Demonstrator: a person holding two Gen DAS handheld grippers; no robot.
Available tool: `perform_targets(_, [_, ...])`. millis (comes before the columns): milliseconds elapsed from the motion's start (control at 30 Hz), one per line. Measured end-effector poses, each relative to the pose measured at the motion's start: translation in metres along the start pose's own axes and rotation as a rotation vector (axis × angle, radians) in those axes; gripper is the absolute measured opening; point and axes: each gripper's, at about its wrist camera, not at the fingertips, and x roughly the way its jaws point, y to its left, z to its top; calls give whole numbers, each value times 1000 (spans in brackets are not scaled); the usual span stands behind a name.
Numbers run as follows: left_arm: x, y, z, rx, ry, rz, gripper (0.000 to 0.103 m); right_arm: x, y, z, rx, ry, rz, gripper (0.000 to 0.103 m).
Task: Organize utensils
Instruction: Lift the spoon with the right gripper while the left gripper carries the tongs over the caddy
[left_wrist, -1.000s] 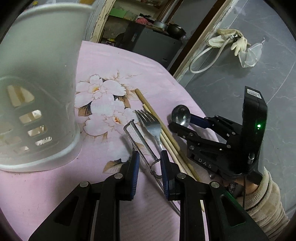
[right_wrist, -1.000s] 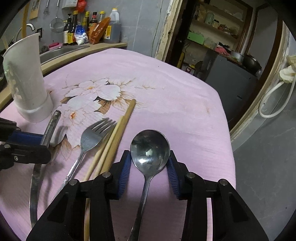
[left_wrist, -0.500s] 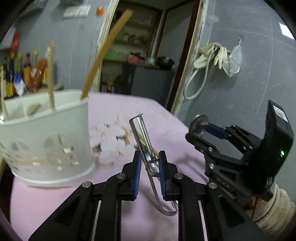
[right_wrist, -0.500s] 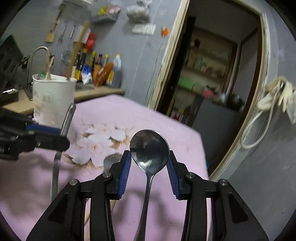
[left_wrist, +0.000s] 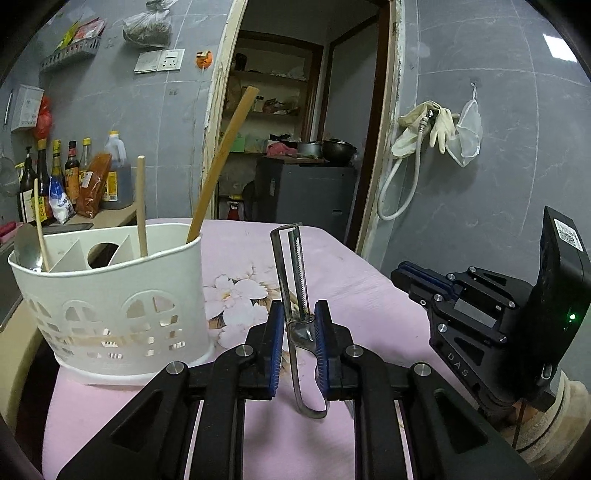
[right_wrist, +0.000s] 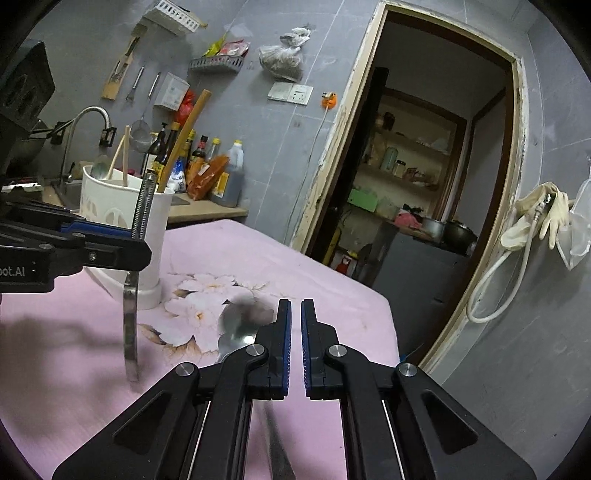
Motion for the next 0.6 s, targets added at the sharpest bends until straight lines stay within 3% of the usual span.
perform_targets(67, [-1,2,0,-8,1,1,13,1,-1,0,7,18,16,3])
perform_targets(200, [-5,5,1,-14,14,7,13,23,-3,-7,30,168,149,6])
perform_targets(233, [-6,5,1,-15,13,8,13,31,-3,-8,24,206,180,15])
perform_targets(267, [-7,6,1,-17,12,11,13,35,-2,-8,22,224,212,36])
perform_targets(333, [-9,9,1,-21,10,15,13,41,2,-7,13,233,259,54])
perform_targets(600, [-8,15,1,-35,24,16,13,90,15,-17,-18,417,381,54])
